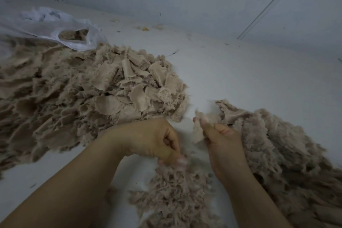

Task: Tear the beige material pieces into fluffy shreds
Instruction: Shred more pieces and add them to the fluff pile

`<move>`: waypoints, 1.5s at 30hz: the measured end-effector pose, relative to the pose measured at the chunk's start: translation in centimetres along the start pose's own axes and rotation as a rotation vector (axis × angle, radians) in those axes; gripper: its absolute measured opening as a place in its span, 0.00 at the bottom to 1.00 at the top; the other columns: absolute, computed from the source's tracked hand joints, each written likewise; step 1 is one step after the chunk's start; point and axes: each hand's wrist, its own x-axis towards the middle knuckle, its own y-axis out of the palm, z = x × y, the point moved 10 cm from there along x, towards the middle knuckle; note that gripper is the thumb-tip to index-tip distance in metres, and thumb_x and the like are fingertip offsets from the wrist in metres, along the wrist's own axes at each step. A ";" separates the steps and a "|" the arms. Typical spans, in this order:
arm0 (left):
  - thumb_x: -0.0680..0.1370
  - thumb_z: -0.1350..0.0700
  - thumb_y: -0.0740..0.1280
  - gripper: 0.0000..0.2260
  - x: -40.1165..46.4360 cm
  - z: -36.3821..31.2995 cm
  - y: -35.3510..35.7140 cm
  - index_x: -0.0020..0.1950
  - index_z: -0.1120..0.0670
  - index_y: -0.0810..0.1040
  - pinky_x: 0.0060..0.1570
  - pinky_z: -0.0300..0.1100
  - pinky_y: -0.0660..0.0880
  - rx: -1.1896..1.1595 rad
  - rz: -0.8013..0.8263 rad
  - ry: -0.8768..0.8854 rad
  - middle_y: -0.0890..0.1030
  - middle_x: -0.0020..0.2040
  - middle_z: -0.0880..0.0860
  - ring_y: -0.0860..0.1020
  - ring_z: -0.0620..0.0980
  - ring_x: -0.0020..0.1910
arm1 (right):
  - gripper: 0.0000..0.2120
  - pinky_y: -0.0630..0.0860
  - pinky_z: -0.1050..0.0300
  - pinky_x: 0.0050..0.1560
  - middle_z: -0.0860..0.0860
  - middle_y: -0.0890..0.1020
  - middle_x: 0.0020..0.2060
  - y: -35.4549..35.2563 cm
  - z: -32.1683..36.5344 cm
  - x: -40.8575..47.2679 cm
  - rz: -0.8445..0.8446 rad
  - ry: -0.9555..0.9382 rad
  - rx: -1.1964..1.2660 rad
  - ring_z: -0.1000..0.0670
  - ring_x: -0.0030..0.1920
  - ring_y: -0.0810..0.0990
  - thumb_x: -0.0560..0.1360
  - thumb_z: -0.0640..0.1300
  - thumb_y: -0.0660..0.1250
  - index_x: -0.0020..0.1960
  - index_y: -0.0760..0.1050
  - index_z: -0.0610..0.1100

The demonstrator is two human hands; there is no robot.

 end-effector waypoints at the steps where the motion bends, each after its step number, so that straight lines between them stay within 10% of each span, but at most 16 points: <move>1: 0.63 0.34 0.75 0.25 0.3 0.2 -0.9 0.42 0.56 0.83 0.36 0.46 0.71 -0.002 -0.119 -0.021 0.80 0.34 0.60 0.73 0.56 0.31 | 0.22 0.74 0.46 0.33 0.33 0.72 0.29 0.2 0.2 -0.1 0.015 -0.007 -0.006 0.43 0.32 0.70 0.68 0.54 0.75 0.31 0.75 0.36; 6: 0.73 0.47 0.74 0.16 1.6 0.5 -1.4 0.28 0.51 0.78 0.22 0.35 0.65 -0.097 -0.387 -0.076 0.74 0.23 0.51 0.68 0.46 0.20 | 0.23 0.80 0.36 0.55 0.27 0.81 0.40 1.1 0.0 -0.1 0.123 -0.006 0.024 0.30 0.45 0.83 0.72 0.49 0.75 0.41 0.78 0.27; 9: 0.80 0.58 0.67 0.10 1.2 0.5 -3.9 0.43 0.65 0.77 0.20 0.35 0.64 -0.535 -0.673 0.046 0.78 0.26 0.56 0.69 0.48 0.19 | 0.12 0.80 0.47 0.57 0.40 0.86 0.47 -0.3 -0.2 0.3 -0.004 0.004 0.108 0.39 0.53 0.85 0.80 0.44 0.67 0.46 0.84 0.37; 12: 0.80 0.64 0.64 0.11 0.3 -0.6 -7.2 0.62 0.58 0.71 0.30 0.43 0.75 -0.959 -0.902 0.342 0.83 0.50 0.59 0.79 0.52 0.33 | 0.14 0.81 0.59 0.52 0.46 0.87 0.48 -1.1 -0.6 0.5 -0.093 0.041 0.295 0.48 0.54 0.85 0.84 0.44 0.61 0.48 0.83 0.41; 18: 0.77 0.65 0.66 0.20 7.2 -3.1 -2.6 0.68 0.54 0.74 0.44 0.40 0.77 0.196 -0.544 0.121 0.78 0.61 0.62 0.79 0.47 0.42 | 0.18 0.80 0.62 0.46 0.48 0.86 0.42 -1.5 0.0 0.3 -0.184 0.009 0.307 0.52 0.46 0.85 0.84 0.43 0.59 0.42 0.85 0.46; 22: 0.77 0.61 0.63 0.07 9.6 -4.1 -0.8 0.51 0.56 0.79 0.41 0.45 0.73 0.640 -0.457 0.131 0.81 0.48 0.57 0.78 0.56 0.46 | 0.10 0.77 0.61 0.54 0.52 0.85 0.51 -2.2 -0.5 0.6 -0.252 0.034 0.304 0.56 0.53 0.84 0.84 0.44 0.60 0.51 0.80 0.48; 31: 0.73 0.65 0.66 0.06 8.4 -3.1 -0.8 0.39 0.59 0.81 0.42 0.52 0.75 0.681 -0.482 0.207 0.80 0.37 0.58 0.78 0.56 0.39 | 0.23 0.69 0.56 0.70 0.43 0.70 0.73 -2.2 -1.6 0.7 -0.203 0.094 0.462 0.49 0.68 0.74 0.85 0.43 0.57 0.78 0.61 0.39; 36: 0.75 0.63 0.68 0.06 5.8 -1.5 -2.2 0.39 0.60 0.81 0.41 0.48 0.75 0.635 -0.512 0.146 0.79 0.37 0.55 0.77 0.52 0.37 | 0.17 0.67 0.75 0.59 0.33 0.73 0.69 -2.7 -3.6 0.4 -0.321 0.237 0.675 0.39 0.72 0.67 0.85 0.33 0.53 0.70 0.68 0.28; 42: 0.77 0.64 0.69 0.09 1.8 0.2 -4.6 0.39 0.53 0.81 0.28 0.42 0.78 -0.100 -0.843 0.187 0.81 0.32 0.51 0.80 0.47 0.29 | 0.07 0.75 0.69 0.47 0.54 0.82 0.57 -1.4 -0.4 0.2 -0.159 0.045 0.060 0.59 0.55 0.81 0.79 0.46 0.69 0.56 0.81 0.47; 45: 0.75 0.67 0.71 0.06 1.3 -2.5 -4.4 0.40 0.57 0.82 0.33 0.44 0.80 -0.002 -0.947 0.353 0.82 0.42 0.53 0.81 0.47 0.36 | 0.08 0.78 0.57 0.47 0.43 0.86 0.47 -0.7 0.7 0.0 -0.090 -0.027 -0.026 0.47 0.46 0.83 0.76 0.51 0.71 0.47 0.85 0.48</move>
